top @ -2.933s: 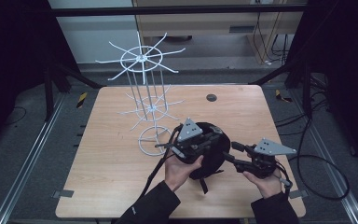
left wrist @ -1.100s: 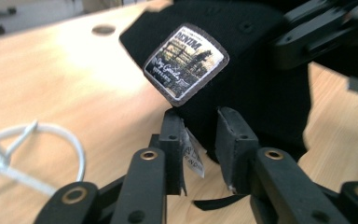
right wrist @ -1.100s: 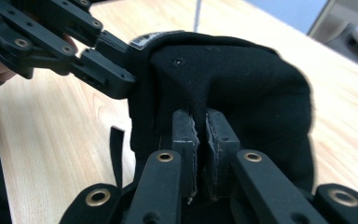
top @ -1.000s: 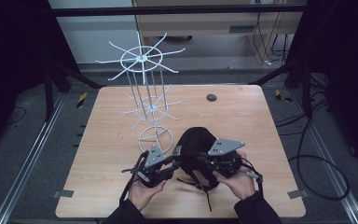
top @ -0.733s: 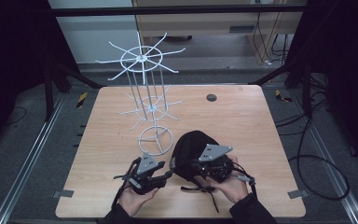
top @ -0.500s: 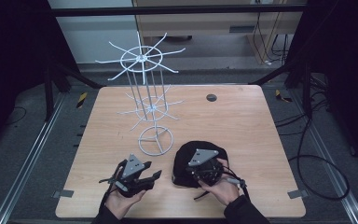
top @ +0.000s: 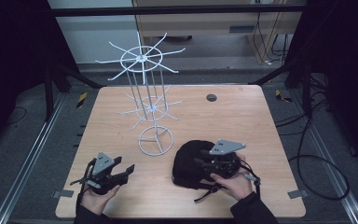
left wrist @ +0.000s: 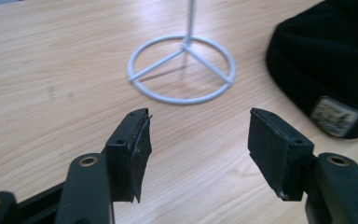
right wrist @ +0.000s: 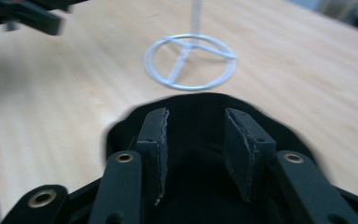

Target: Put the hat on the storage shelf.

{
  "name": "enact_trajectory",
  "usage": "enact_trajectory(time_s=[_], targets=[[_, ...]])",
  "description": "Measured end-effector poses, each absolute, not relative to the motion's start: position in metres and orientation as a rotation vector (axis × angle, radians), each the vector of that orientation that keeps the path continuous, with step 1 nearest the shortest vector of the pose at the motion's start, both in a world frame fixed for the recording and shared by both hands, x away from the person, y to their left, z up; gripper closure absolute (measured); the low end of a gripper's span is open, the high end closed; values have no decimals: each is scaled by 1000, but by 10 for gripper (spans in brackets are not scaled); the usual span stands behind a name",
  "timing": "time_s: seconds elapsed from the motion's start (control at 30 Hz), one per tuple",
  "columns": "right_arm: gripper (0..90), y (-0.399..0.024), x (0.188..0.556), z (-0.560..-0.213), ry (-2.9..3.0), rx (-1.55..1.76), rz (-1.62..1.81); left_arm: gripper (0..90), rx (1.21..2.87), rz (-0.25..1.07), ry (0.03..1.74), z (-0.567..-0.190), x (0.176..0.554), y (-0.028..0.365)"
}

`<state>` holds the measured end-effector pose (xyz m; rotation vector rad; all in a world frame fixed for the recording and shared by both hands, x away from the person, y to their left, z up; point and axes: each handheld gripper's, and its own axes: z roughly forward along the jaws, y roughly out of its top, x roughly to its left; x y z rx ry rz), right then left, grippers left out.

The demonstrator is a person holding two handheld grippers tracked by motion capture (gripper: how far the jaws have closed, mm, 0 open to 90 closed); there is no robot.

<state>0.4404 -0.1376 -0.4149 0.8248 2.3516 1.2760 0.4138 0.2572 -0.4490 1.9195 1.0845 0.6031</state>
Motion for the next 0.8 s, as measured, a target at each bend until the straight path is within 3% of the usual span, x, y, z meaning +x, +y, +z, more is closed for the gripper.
enact_trajectory(time_s=[0.4,0.63,0.8], targets=[[504,-189,458,-423,2276,918,1171,343,1943,648,1168,-461,428,274],[548,-184,466,-432,2350,812,1240,340,1930,638,1181,-461,431,275],[517,-172,472,-439,2410,739,1212,340,1928,633,1182,-461,431,276]])
